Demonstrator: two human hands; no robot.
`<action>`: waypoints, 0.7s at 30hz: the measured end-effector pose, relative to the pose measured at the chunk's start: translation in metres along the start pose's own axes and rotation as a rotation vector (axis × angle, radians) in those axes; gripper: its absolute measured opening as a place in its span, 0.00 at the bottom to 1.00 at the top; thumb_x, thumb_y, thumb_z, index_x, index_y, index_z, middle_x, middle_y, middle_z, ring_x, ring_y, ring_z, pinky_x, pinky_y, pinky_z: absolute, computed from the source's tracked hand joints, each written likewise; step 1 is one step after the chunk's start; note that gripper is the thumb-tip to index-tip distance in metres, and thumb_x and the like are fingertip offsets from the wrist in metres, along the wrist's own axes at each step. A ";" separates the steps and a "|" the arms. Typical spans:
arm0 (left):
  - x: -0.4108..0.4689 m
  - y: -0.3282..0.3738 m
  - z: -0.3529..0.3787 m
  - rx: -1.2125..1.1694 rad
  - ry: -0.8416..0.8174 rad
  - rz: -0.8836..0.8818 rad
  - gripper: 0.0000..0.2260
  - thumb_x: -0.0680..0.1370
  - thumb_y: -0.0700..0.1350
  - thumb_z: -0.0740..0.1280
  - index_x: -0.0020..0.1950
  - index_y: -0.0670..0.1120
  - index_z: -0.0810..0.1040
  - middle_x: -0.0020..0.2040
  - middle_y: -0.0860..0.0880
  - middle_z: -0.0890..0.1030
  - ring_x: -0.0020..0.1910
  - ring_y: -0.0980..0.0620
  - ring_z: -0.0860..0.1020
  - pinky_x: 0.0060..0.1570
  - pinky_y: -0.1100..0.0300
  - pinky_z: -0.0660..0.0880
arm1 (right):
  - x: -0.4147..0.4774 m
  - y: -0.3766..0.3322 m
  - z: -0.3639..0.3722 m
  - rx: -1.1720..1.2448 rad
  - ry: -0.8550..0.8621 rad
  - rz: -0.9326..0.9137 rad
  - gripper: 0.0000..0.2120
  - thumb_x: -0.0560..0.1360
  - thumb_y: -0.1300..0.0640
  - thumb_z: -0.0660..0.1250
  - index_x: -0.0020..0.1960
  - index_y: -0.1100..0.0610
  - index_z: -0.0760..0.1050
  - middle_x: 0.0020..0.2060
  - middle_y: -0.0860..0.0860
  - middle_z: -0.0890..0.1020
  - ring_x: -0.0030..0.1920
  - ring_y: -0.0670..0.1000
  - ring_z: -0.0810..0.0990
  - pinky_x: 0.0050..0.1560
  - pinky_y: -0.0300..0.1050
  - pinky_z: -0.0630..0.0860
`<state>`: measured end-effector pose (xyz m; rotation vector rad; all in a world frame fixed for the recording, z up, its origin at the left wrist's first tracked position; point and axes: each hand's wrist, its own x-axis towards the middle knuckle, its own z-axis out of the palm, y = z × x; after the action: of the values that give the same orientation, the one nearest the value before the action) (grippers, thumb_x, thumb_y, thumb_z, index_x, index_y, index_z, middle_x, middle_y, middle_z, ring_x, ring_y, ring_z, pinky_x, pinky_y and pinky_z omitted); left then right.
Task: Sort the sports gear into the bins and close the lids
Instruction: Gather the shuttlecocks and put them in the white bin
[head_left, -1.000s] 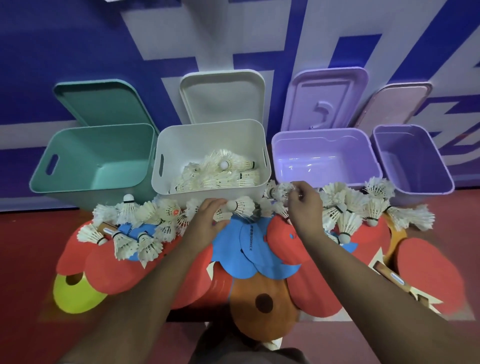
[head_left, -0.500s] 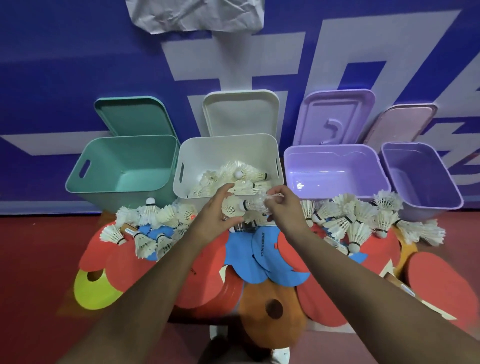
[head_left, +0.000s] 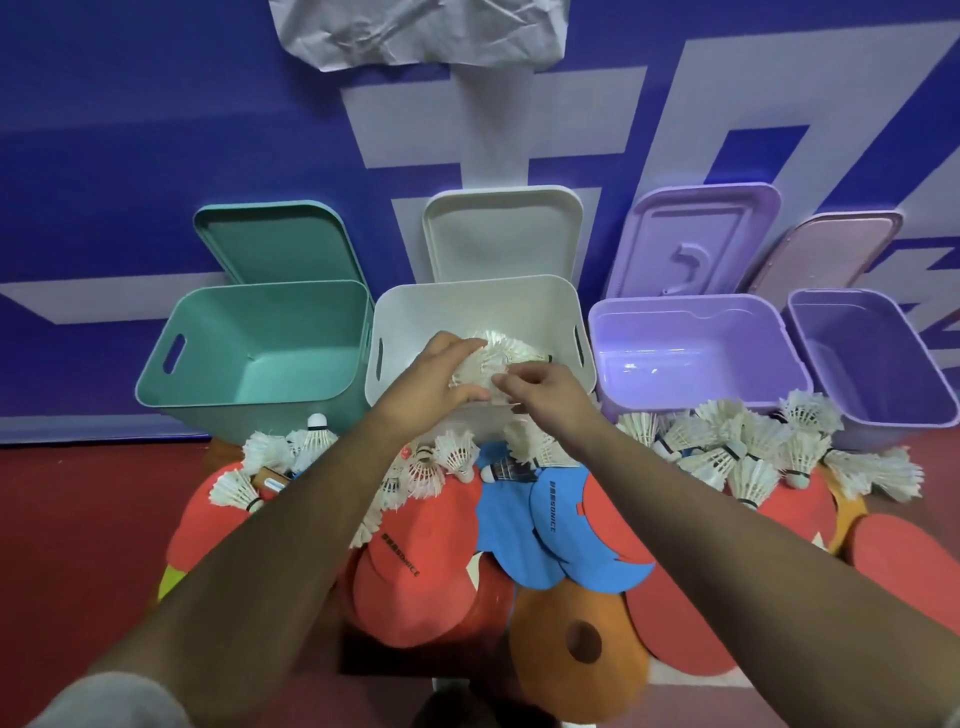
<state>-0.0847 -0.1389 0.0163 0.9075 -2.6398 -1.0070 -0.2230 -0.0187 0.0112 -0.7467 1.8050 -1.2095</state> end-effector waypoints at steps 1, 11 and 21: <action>0.009 -0.004 -0.001 0.039 -0.033 0.007 0.28 0.75 0.50 0.72 0.74 0.51 0.67 0.63 0.51 0.69 0.62 0.53 0.71 0.63 0.63 0.65 | 0.008 0.000 0.001 -0.001 0.019 0.016 0.14 0.75 0.53 0.70 0.55 0.63 0.80 0.48 0.61 0.83 0.46 0.56 0.82 0.58 0.58 0.78; 0.010 -0.026 0.019 0.090 0.078 0.100 0.20 0.75 0.46 0.70 0.66 0.48 0.74 0.60 0.47 0.69 0.61 0.49 0.69 0.66 0.55 0.66 | 0.010 0.020 -0.013 -0.352 0.193 -0.110 0.09 0.77 0.56 0.65 0.55 0.57 0.77 0.49 0.52 0.81 0.48 0.49 0.78 0.51 0.43 0.72; -0.069 -0.071 0.071 0.321 0.050 -0.146 0.18 0.72 0.49 0.73 0.60 0.46 0.79 0.49 0.44 0.75 0.52 0.43 0.73 0.55 0.49 0.73 | -0.032 0.107 0.000 -0.672 0.094 -0.048 0.22 0.75 0.53 0.69 0.67 0.56 0.70 0.60 0.55 0.69 0.52 0.56 0.76 0.51 0.45 0.73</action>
<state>-0.0210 -0.1004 -0.0795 1.1884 -2.7725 -0.5845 -0.2109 0.0466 -0.0792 -1.1177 2.3095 -0.6550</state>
